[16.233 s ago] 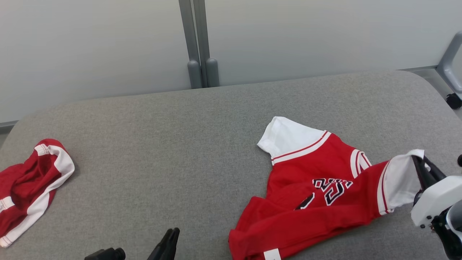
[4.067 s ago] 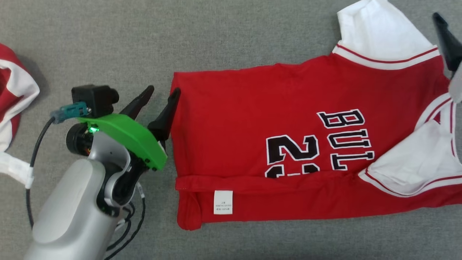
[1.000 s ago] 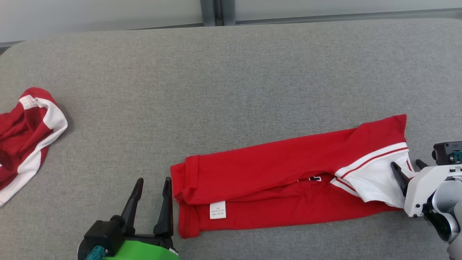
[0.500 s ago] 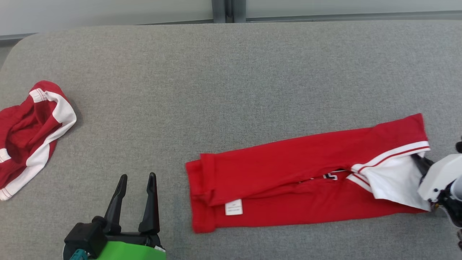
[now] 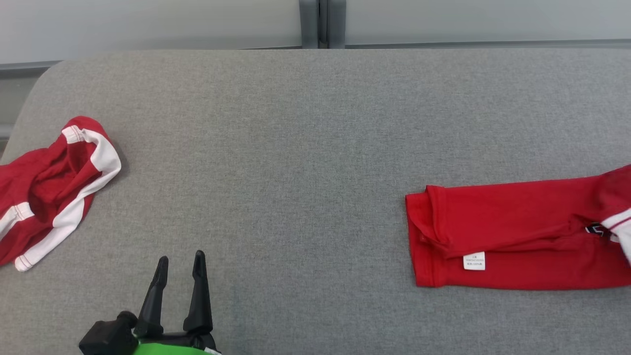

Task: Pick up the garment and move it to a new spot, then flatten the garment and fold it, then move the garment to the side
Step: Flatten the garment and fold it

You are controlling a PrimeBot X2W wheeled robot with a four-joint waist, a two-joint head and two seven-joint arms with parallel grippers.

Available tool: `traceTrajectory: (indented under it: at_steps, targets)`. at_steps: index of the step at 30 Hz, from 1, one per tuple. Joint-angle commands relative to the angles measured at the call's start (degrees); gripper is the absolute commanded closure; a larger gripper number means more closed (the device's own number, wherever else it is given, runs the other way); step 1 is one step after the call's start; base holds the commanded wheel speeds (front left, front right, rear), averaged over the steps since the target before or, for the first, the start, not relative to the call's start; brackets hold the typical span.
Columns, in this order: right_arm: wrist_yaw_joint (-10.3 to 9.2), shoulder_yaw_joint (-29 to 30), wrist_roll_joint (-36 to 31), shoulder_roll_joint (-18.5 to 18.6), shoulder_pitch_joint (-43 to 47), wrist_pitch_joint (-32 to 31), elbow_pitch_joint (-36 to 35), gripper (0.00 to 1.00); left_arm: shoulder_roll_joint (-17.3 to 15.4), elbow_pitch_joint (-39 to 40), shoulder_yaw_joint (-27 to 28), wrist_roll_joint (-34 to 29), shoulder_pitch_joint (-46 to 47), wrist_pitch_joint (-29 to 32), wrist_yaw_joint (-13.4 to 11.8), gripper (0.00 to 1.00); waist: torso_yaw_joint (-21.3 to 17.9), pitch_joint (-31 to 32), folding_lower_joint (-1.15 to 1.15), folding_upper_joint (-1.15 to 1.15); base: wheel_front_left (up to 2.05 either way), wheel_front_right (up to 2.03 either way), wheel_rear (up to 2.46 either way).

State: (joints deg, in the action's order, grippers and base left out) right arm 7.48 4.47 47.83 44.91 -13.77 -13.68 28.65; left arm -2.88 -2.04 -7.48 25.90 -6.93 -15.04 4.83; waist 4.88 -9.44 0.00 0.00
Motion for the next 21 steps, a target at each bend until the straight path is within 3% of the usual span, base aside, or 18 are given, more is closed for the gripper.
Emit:
traceTrajectory:
  at_steps: [1,4,8,16,21]
  targets:
    - [0.00,-1.96,0.84,-0.92,1.12,-0.77,-3.51,1.00,-0.09,-0.11,0.22,0.82,-1.04,-0.16,-0.31,0.00,-0.77,0.42,0.00,0.00,0.00,0.00,0.00]
    - [-0.01,-7.29,1.86,-3.07,2.15,-2.29,-13.36,1.00,-0.08,-0.55,-0.39,1.10,-0.72,-0.16,-0.07,0.00,-1.92,0.52,0.00,0.00,0.00,0.00,0.00]
    - [-0.01,-14.34,-1.28,-8.66,3.44,-1.68,-20.08,1.00,-0.10,-1.02,-0.19,0.93,0.10,-0.17,-0.14,0.00,-2.84,0.63,0.00,0.00,0.00,0.00,0.00]
    - [0.00,-19.80,-9.04,-25.87,2.21,4.36,-16.99,1.00,-0.11,-2.58,-0.83,1.37,0.62,-0.17,0.32,0.00,-4.18,0.09,0.00,0.00,0.00,0.00,0.00]
    - [0.00,-21.26,-11.90,-31.50,1.53,5.66,-13.41,1.00,-0.11,-3.19,-1.06,0.97,0.86,-0.17,0.57,0.00,-4.35,0.22,0.00,0.00,0.00,0.00,0.00]
